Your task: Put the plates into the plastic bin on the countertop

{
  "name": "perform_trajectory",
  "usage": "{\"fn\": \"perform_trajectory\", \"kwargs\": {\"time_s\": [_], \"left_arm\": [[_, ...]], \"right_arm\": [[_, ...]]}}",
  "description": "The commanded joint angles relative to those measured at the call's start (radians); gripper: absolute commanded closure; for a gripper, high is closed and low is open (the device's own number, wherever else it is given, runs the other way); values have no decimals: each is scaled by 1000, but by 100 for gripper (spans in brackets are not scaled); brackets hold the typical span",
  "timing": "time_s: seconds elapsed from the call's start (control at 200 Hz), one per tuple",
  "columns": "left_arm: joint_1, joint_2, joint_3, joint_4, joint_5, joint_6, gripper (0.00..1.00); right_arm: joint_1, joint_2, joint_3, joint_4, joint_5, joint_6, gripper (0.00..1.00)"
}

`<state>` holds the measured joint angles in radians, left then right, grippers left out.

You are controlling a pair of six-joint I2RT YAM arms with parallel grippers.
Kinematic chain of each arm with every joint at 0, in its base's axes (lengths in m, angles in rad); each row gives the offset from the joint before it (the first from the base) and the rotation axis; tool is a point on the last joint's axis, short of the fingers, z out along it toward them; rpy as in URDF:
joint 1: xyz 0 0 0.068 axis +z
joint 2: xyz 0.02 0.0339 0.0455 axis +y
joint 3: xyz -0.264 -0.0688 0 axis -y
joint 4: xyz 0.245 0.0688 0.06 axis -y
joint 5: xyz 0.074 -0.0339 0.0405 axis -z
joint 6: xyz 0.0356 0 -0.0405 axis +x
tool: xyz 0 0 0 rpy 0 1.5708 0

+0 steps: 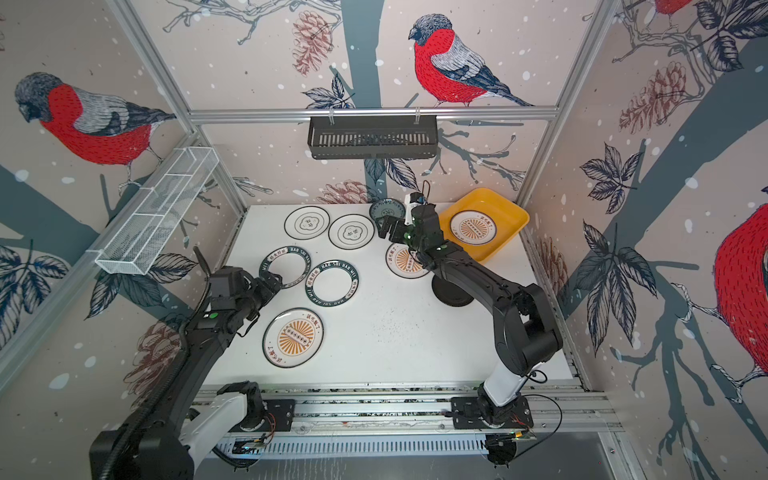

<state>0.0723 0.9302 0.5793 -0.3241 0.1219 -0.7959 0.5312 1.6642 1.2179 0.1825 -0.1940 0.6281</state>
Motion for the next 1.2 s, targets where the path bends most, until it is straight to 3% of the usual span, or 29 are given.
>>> {"fn": "perform_trajectory", "kwargs": {"time_s": [0.0, 0.17, 0.59, 0.725, 0.965, 1.195], "left_arm": [[33, -31, -50, -95, 21, -56, 3], [61, -80, -140, -130, 5, -112, 3], [61, -116, -234, -146, -24, -115, 3], [61, -100, -240, -116, 5, -92, 3], [51, -13, -251, -55, 149, -26, 3], [-71, 0, -260, 6, 211, -33, 4]], "right_arm": [[34, -34, -36, 43, -24, -3, 0], [43, -102, -111, 55, -29, -11, 0], [26, -153, -161, -1, -39, -46, 0], [11, -161, -173, -28, -42, -56, 0], [-22, -174, -198, -49, -60, -70, 0], [-43, -203, -226, -102, -93, -103, 0]]}}
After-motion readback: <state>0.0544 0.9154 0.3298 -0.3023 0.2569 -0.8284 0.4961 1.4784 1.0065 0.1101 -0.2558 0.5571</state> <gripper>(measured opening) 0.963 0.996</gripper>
